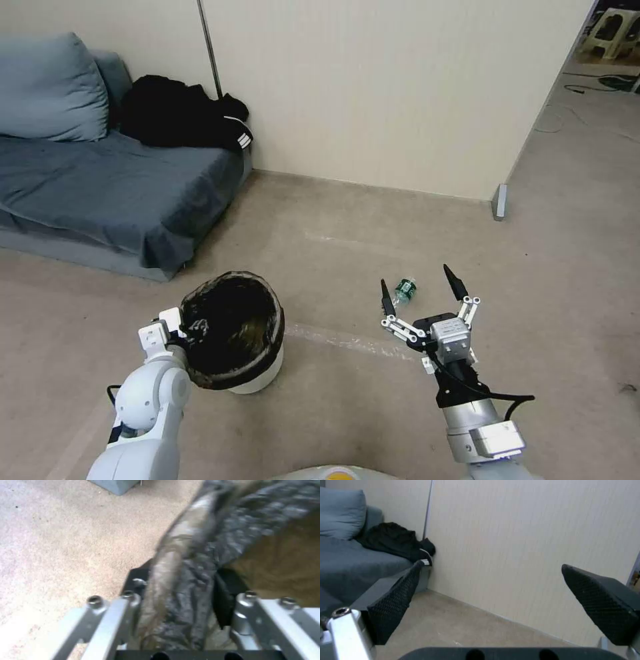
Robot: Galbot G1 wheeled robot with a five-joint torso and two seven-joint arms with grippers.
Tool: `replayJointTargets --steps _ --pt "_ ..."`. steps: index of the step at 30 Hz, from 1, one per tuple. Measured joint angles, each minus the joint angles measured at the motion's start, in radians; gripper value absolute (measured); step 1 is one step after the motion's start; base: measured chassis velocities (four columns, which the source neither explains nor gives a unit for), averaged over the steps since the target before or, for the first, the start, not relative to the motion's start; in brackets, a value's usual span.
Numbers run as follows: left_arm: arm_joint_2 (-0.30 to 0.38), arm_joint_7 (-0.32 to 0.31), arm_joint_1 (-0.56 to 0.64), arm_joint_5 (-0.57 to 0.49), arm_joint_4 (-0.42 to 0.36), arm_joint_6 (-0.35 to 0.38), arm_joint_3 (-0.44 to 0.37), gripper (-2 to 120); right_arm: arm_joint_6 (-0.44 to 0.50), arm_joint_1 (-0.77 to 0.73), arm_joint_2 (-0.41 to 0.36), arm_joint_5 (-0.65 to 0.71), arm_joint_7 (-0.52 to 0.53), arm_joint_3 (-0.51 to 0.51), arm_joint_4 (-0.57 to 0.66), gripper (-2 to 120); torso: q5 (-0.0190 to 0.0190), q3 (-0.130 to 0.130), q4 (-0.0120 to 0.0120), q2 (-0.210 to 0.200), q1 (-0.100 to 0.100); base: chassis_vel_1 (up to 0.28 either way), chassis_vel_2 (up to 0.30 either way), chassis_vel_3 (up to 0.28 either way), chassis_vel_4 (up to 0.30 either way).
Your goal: Pick up the trash bin, then pick up the garbage from the floor and place it into the trash bin.
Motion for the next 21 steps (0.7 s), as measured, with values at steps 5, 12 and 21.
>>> replayJointTargets --steps 5,12,21 --pt "-0.008 0.0 0.007 0.003 0.0 -0.006 0.001 20 0.0 0.0 0.0 -0.003 0.001 0.0 0.001 100 0.0002 0.0 0.0 0.0 0.0 0.0 0.0 0.0 0.0" --pt "-0.016 -0.002 0.015 0.008 -0.005 -0.013 0.009 15 -0.001 0.0 0.0 -0.005 0.004 0.0 0.004 100 0.0002 0.0 0.0 0.0 0.0 0.0 0.0 0.0 0.0" --pt "-0.029 -0.018 0.045 0.009 -0.044 -0.031 0.016 14 -0.028 0.001 0.0 -0.015 0.053 -0.024 0.022 100 -0.0015 0.0 0.0 0.0 0.0 0.0 0.0 0.0 0.0"
